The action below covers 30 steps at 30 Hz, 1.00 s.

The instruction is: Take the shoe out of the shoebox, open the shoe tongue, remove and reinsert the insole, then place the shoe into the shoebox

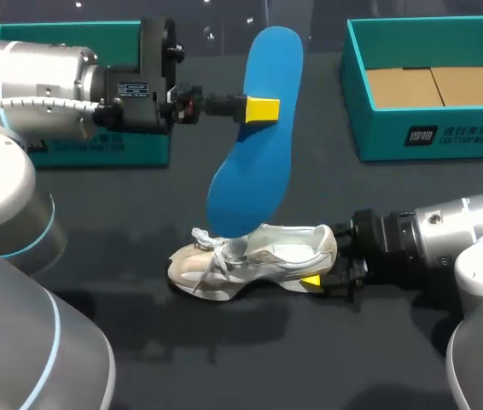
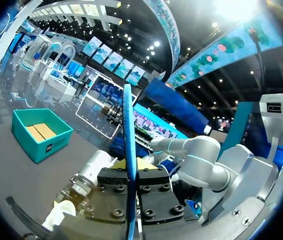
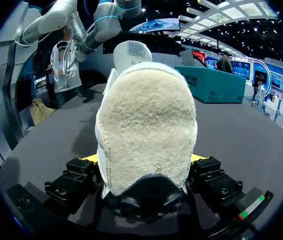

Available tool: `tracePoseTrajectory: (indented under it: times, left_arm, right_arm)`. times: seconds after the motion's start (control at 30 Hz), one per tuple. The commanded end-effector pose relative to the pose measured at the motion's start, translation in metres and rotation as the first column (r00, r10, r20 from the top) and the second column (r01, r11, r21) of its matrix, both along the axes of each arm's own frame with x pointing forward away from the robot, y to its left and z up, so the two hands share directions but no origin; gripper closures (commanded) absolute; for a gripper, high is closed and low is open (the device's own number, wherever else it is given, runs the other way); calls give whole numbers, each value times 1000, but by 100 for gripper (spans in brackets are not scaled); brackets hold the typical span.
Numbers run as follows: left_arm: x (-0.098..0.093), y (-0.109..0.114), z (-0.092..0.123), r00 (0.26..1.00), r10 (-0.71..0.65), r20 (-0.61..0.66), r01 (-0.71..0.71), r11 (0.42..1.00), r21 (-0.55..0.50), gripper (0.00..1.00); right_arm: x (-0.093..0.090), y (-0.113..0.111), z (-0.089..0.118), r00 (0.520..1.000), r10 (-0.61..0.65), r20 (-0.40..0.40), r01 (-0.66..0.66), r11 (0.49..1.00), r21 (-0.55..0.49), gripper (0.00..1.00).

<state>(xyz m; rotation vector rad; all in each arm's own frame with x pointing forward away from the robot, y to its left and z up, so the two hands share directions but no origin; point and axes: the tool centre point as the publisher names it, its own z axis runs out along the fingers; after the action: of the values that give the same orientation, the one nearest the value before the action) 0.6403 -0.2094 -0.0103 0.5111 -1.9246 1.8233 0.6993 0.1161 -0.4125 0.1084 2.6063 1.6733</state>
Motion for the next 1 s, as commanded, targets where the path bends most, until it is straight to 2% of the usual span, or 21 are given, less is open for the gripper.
tracePoseTrajectory:
  times: [0.03, 0.47, 0.73, 1.0]
  left_arm:
    - [-18, 17, 0, 999, 47, -8, -48, 997, -54, 100]
    - [-21, 16, -3, 998, 55, -24, -57, 995, -84, 100]
    - [-24, 16, -8, 996, 76, -43, -82, 983, -163, 100]
    - [-23, 17, -10, 996, 82, -46, -89, 982, -165, 100]
  right_arm:
    - [-1, 0, 1, 1000, -1, 0, 1, 1000, -4, 100]
    - [-1, 0, 1, 1000, -1, 0, 1, 1000, -4, 100]
    - [-1, 0, 1, 1000, -1, 0, 1, 1000, -4, 100]
    - [-1, 0, 1, 1000, -1, 0, 1, 1000, -4, 100]
